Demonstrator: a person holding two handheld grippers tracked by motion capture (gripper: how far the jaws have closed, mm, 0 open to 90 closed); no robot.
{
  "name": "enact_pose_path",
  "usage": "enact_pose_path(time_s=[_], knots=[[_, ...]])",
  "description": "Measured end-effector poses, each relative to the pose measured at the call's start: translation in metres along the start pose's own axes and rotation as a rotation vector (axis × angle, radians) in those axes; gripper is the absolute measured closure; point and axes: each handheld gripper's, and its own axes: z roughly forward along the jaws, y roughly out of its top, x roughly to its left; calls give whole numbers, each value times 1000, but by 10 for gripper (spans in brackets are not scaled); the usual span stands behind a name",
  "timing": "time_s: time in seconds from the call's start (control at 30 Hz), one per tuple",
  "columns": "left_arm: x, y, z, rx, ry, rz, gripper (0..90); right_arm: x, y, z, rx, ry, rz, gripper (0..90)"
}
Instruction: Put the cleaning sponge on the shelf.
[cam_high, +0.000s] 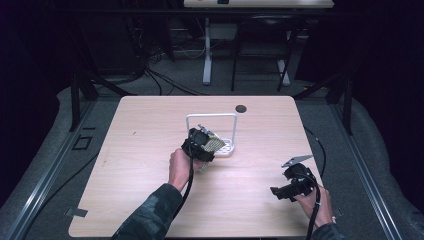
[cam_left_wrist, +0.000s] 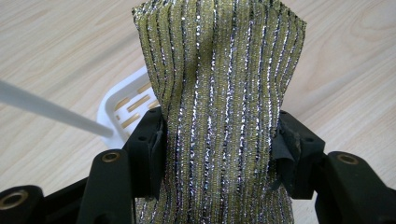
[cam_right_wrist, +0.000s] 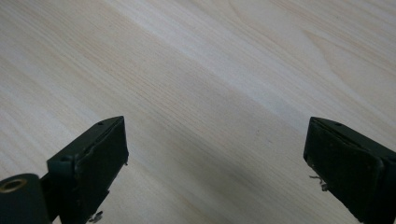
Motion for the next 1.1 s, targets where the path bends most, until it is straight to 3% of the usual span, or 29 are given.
enact_pose_path(time_s=[0.87, 1.1], knots=[[7, 6, 29, -42, 39, -98, 425, -2, -1, 0, -1, -2, 4, 62], [7, 12, 33, -64, 57, -97, 426, -2, -2, -1, 3, 5, 3, 64]])
